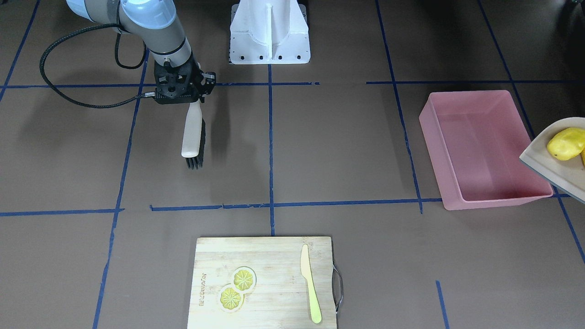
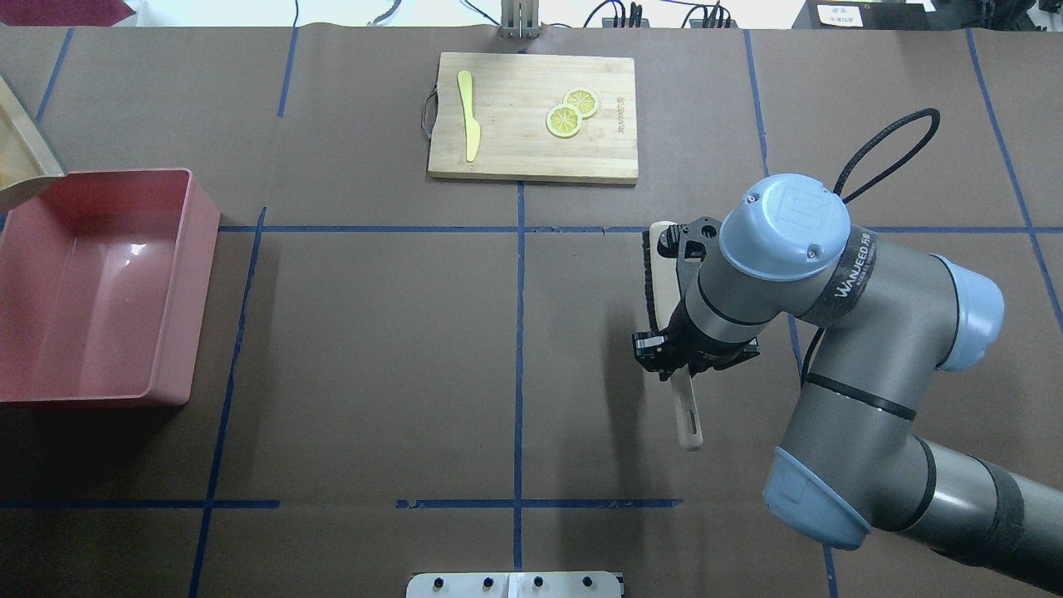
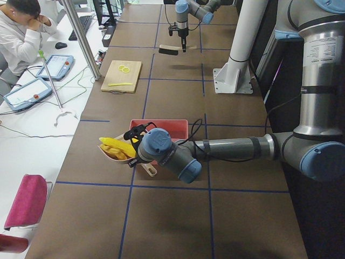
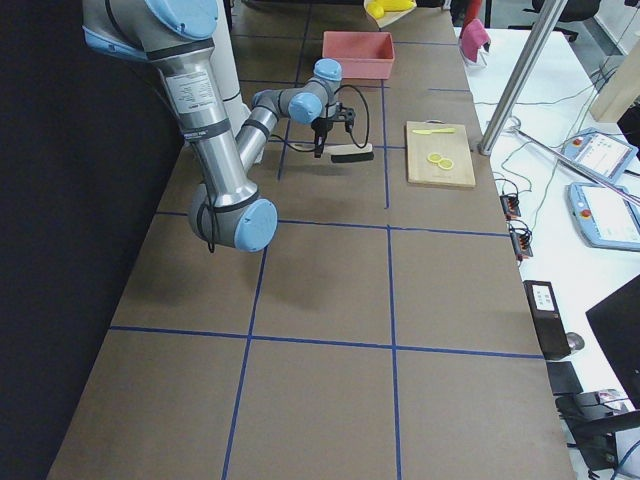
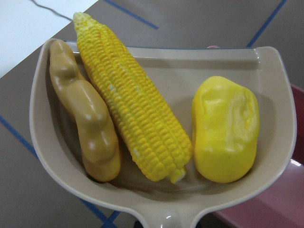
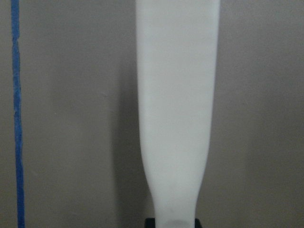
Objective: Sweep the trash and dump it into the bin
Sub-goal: 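Tilt the dustpan over the pink bin with the left gripper to dump vegetables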
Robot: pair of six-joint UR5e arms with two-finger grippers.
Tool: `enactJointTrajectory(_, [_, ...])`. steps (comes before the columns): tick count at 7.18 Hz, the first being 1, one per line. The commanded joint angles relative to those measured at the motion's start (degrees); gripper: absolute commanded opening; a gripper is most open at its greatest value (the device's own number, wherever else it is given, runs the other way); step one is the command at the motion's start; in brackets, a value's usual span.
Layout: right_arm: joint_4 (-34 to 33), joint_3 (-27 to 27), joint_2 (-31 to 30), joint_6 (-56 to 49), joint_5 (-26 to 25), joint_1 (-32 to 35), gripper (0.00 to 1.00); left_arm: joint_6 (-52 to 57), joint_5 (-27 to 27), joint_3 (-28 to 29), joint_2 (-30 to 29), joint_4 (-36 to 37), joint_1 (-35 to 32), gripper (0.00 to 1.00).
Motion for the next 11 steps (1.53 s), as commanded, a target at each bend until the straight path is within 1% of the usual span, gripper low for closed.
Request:
enactJointTrajectory(1, [0.0, 0.0, -0.1, 0.1, -0.1, 0.0, 0.00, 10.1, 0.4, -0.3, 0.3, 1.4, 1.7, 0.00])
enactJointTrajectory(2, [0.0, 0.0, -0.1, 0.1, -0.1, 0.0, 0.00, 13.1, 0.2, -0.3, 0.3, 2.5, 3.8, 0.00])
enactJointTrajectory(3, [0.0, 0.0, -0.2, 0.0, -0.1, 0.1, 0.00, 13.8, -2.3, -0.5, 0.1, 6.2, 3.8, 0.00])
enactJointTrajectory(4, [0.0, 0.0, -0.2, 0.0, -0.1, 0.1, 0.00, 14.0, -5.4, -0.5, -0.1, 8.0, 3.6, 0.00])
enactJointTrajectory(6, [0.0, 0.0, -0.2, 0.0, -0.1, 0.1, 0.00, 15.5, -5.5, -0.9, -0.3, 10.3, 3.3, 0.00])
enactJointTrajectory(7, [0.0, 0.0, -0.2, 0.0, -0.2, 0.1, 0.00, 15.6, -5.2, -1.6, -0.5, 14.1, 1.9, 0.00])
enactJointTrajectory(9, [0.0, 0.0, -0.2, 0.0, -0.3, 0.1, 0.00, 15.7, -4.6, -2.7, -0.9, 16.0, 1.3, 0.00])
enactJointTrajectory(10, [-0.1, 0.0, -0.3, 0.1, -0.3, 0.1, 0.00, 15.6, -4.5, -3.4, -1.1, 19.5, -2.3, 0.00])
enactJointTrajectory(11, [-0.1, 0.0, -0.3, 0.1, -0.3, 0.1, 0.00, 16.0, -3.9, -4.1, -2.8, 20.6, -2.4, 0.00])
